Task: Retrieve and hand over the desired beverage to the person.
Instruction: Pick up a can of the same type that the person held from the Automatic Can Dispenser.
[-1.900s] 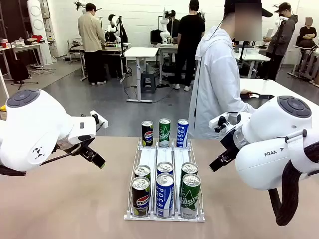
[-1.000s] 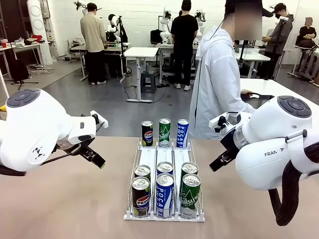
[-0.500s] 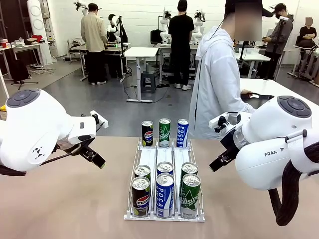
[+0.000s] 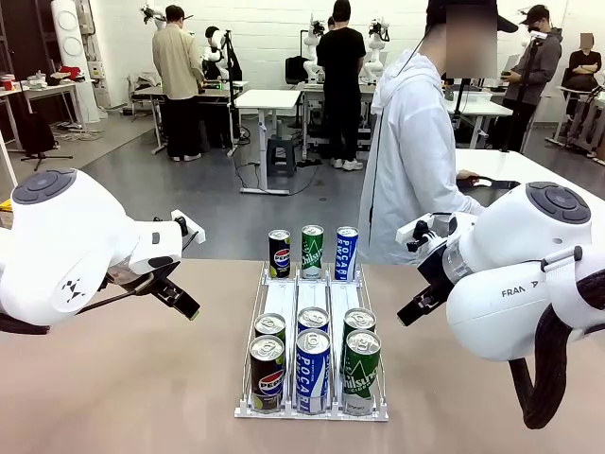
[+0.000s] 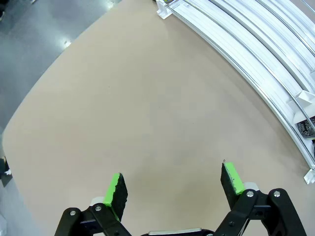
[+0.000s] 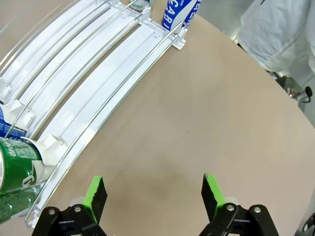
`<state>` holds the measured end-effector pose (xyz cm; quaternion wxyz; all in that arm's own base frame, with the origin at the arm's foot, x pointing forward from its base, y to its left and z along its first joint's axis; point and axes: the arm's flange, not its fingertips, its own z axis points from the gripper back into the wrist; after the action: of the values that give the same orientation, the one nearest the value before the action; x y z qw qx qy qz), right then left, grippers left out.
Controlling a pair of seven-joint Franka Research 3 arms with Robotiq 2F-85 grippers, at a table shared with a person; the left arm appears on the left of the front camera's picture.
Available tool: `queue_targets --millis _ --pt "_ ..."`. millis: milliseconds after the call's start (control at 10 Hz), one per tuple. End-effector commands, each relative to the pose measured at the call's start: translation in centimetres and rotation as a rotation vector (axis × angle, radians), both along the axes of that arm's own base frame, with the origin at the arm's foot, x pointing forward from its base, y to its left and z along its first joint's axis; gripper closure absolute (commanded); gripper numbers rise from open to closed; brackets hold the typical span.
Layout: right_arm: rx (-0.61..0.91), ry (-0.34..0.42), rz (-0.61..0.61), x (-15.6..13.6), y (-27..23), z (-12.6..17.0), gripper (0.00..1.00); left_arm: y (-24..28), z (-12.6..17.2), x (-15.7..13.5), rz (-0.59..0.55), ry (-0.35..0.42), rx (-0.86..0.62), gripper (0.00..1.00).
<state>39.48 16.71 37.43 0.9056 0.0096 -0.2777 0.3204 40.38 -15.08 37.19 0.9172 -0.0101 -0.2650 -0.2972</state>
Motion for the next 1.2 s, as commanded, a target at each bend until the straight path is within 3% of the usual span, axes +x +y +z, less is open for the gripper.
queue_targets --millis 0,200,500,600,800,1000,1100 --pt "-0.039 -0.090 -0.042 -2.0 0.2 2.2 0.00 0.0 0.0 0.0 0.000 0.000 0.000 0.00" --pt "-0.057 -0.242 -0.099 -6.4 -0.6 9.4 0.00 1.5 6.8 -3.0 0.003 -0.136 -0.002 0.00" --pt "-0.103 -0.335 -0.100 -12.2 -0.9 18.8 0.00 2.5 15.4 -6.6 -0.015 -0.227 0.043 0.00" --pt "-0.112 -0.352 -0.096 -13.4 -0.9 20.8 0.00 2.1 17.3 -7.7 -0.015 -0.256 0.066 0.00" --pt "-0.143 -0.296 -0.112 -14.8 -0.1 22.8 0.00 1.4 21.7 -10.8 -0.004 -0.299 0.125 0.00" --pt "-0.120 -0.098 -0.095 -15.0 -0.2 22.9 0.00 1.0 23.9 -13.0 0.024 -0.306 0.162 0.00" --pt "-0.114 -0.075 -0.072 -15.1 -0.3 22.6 0.00 1.1 23.9 -13.3 0.033 -0.292 0.165 0.00"
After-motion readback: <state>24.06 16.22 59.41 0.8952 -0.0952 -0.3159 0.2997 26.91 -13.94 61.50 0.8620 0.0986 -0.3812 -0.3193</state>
